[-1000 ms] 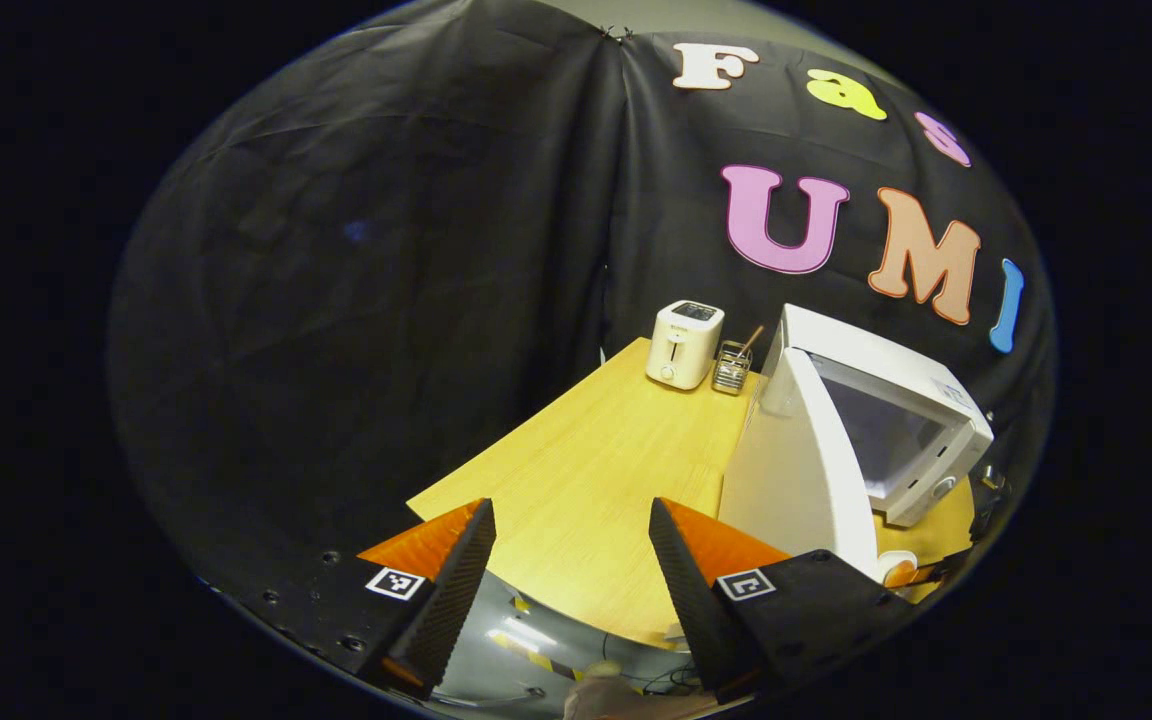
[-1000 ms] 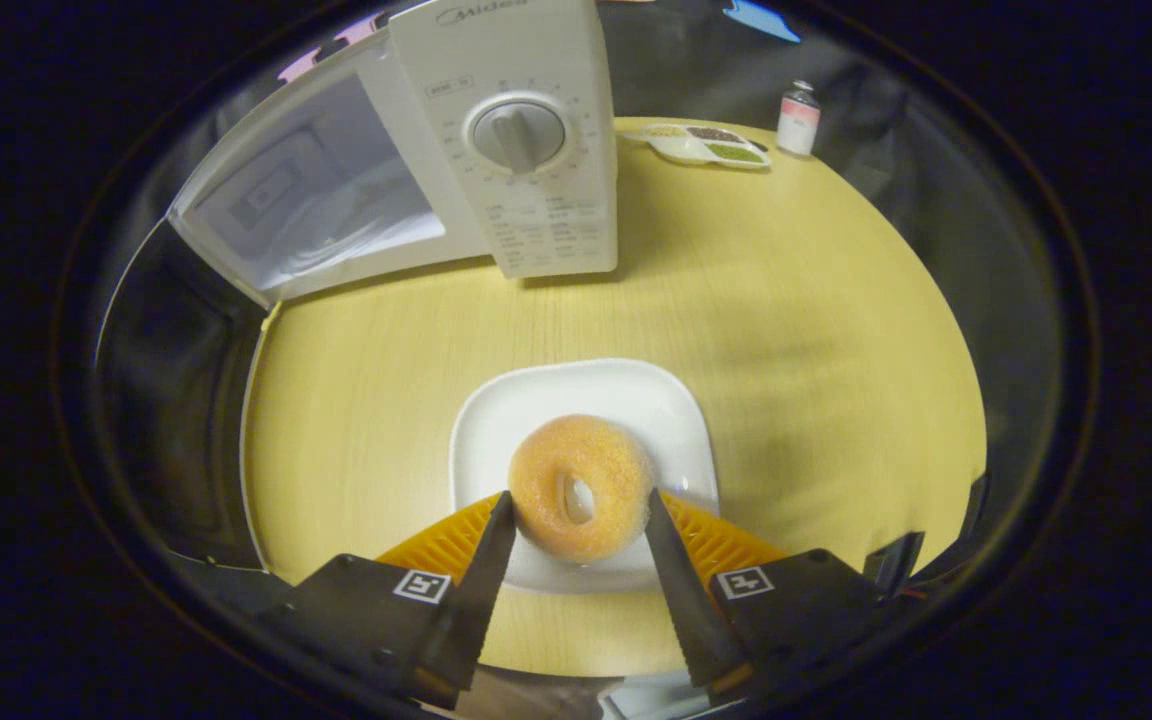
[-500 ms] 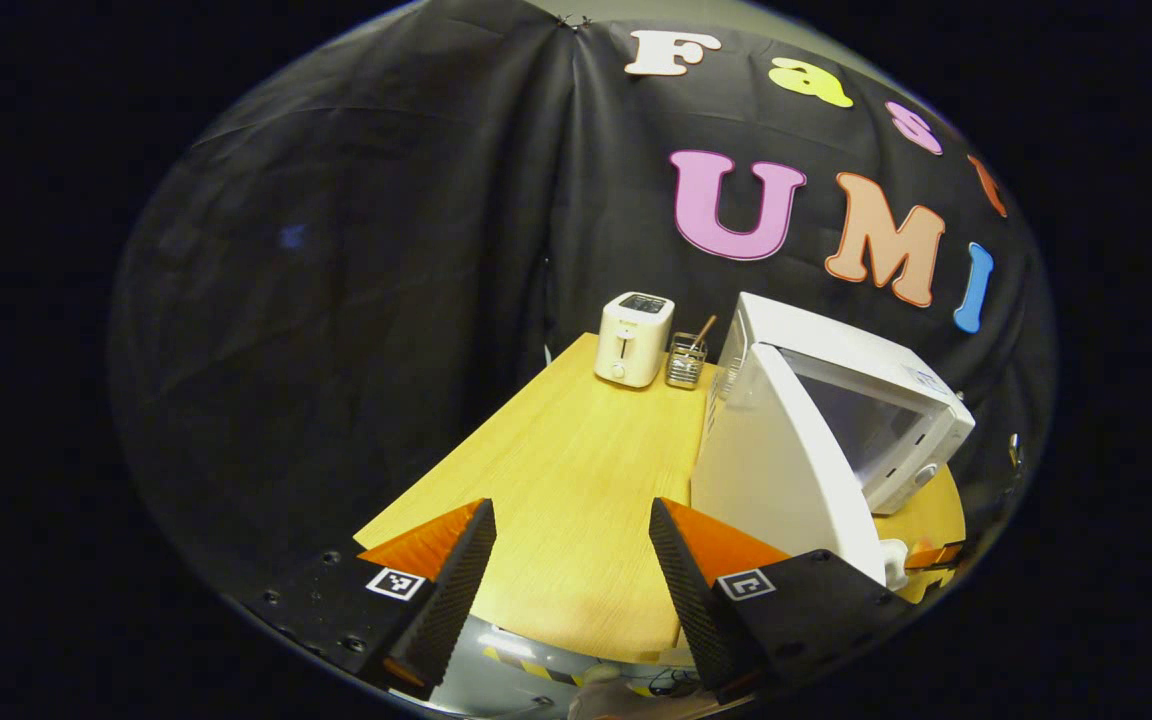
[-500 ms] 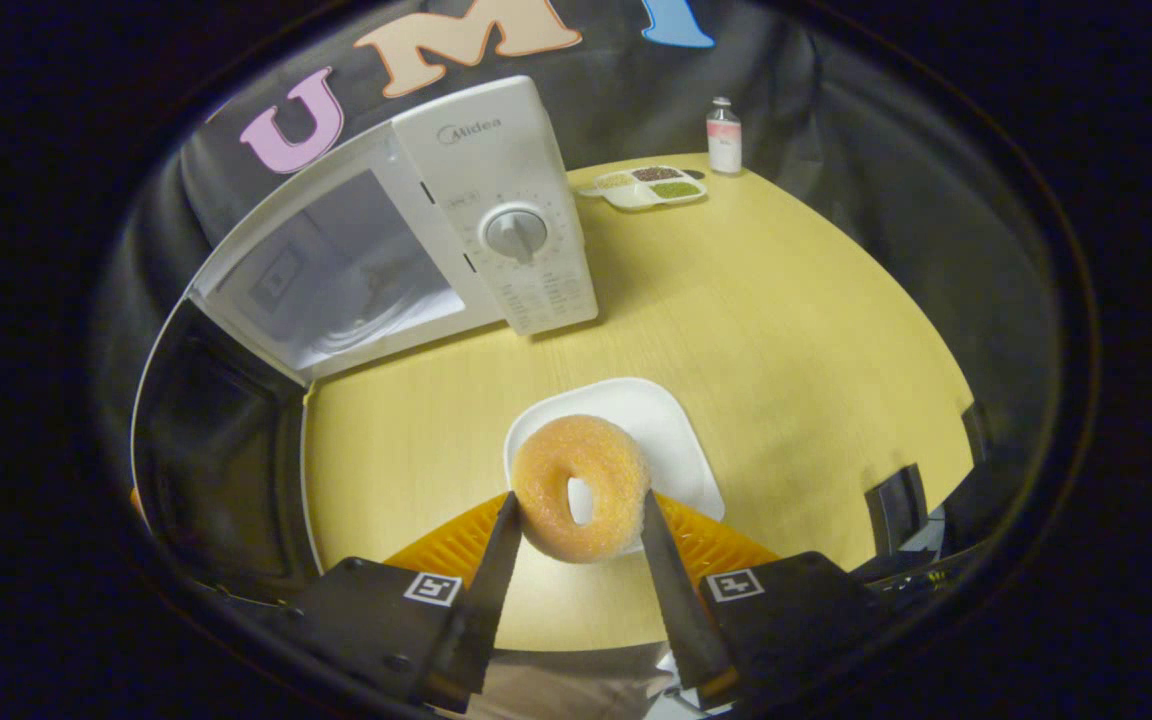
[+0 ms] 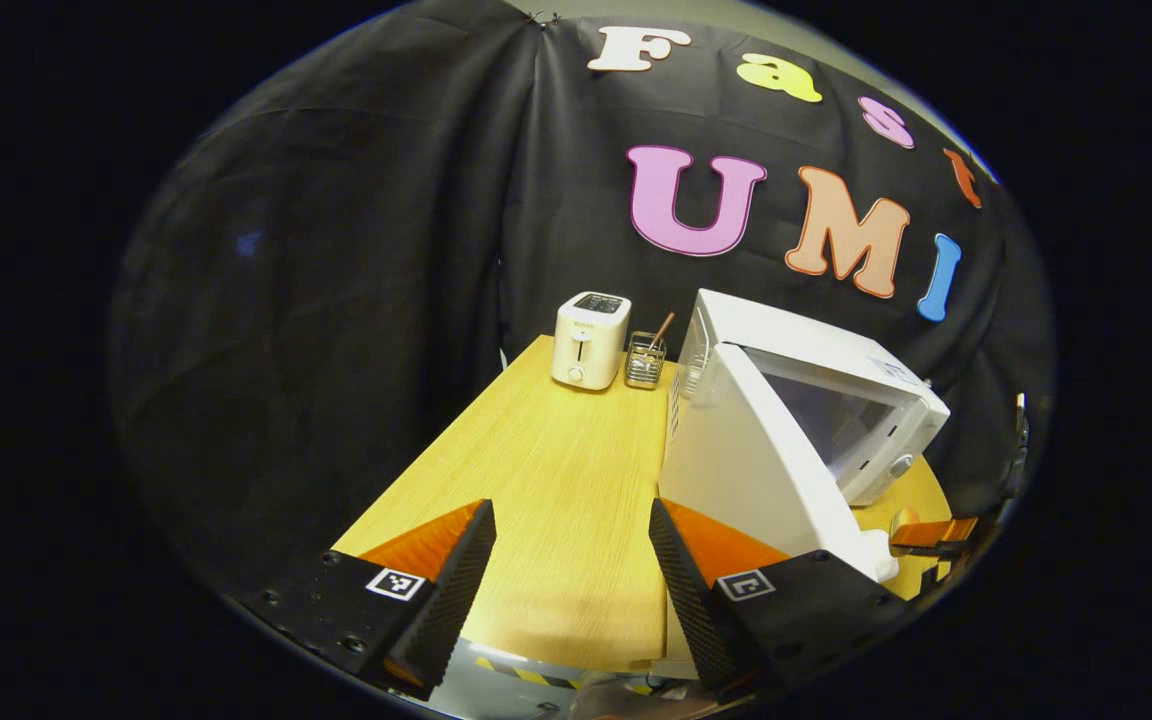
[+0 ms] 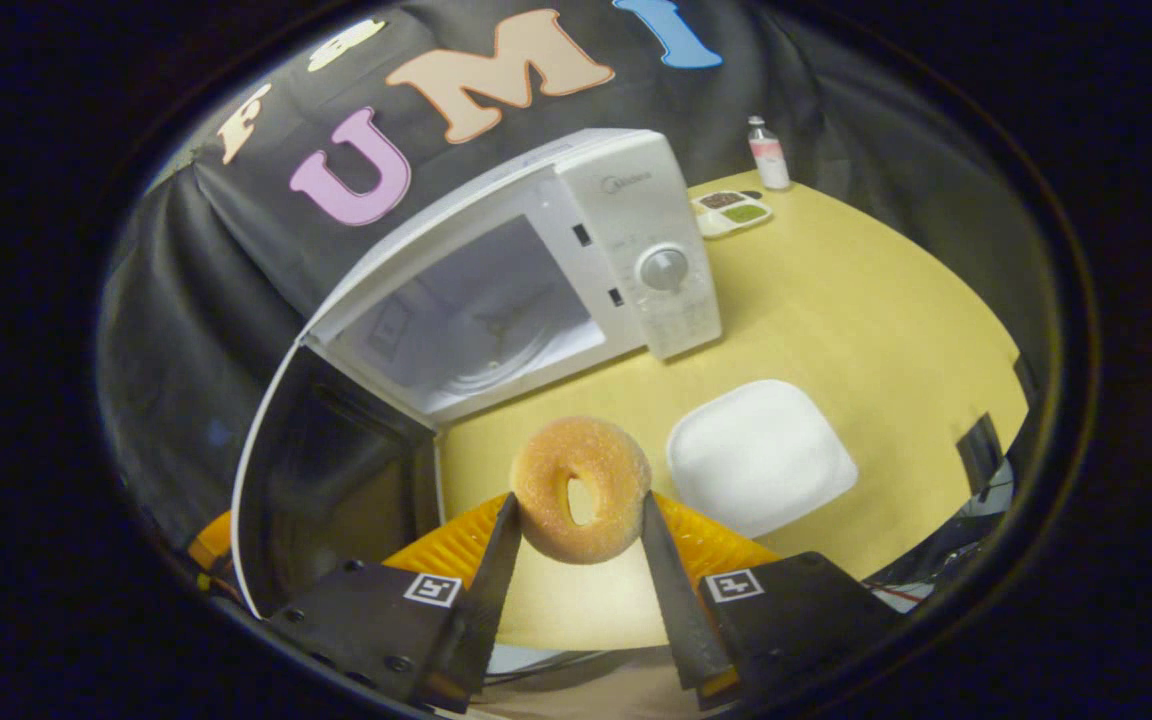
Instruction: Open the microwave oven with the left hand, put the food in, and close the microwave oven.
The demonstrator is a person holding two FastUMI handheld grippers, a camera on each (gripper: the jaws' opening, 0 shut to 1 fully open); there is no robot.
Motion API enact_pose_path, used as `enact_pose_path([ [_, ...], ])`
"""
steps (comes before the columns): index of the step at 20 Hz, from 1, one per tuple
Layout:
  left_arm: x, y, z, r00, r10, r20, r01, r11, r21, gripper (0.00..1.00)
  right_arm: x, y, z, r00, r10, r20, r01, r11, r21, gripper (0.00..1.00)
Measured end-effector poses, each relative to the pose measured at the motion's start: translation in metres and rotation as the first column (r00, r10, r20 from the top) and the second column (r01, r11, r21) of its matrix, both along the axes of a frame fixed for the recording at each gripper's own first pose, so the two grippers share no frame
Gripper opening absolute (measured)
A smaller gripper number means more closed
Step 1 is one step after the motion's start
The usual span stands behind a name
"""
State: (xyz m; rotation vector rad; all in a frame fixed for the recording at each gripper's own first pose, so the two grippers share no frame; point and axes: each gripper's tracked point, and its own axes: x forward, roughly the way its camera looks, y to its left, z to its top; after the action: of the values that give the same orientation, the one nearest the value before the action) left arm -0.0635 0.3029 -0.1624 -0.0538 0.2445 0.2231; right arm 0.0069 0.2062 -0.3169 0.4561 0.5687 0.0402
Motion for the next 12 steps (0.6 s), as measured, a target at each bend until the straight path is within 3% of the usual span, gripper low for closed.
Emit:
enact_pose_path([
  [7,-0.017,0.0,-0.013,1.0,0.011,-0.015,-0.012,0.998,-0.065,0.9,0.025,0.073,0.022,0.992,0.108,0.064,-0.117,0.98,0.16,0.67],
  [12,-0.028,-0.007,-0.022,0.999,0.027,-0.029,-0.03,0.99,-0.135,0.9,0.056,0.101,0.026,0.99,0.113,0.082,-0.128,0.967,0.219,0.67],
])
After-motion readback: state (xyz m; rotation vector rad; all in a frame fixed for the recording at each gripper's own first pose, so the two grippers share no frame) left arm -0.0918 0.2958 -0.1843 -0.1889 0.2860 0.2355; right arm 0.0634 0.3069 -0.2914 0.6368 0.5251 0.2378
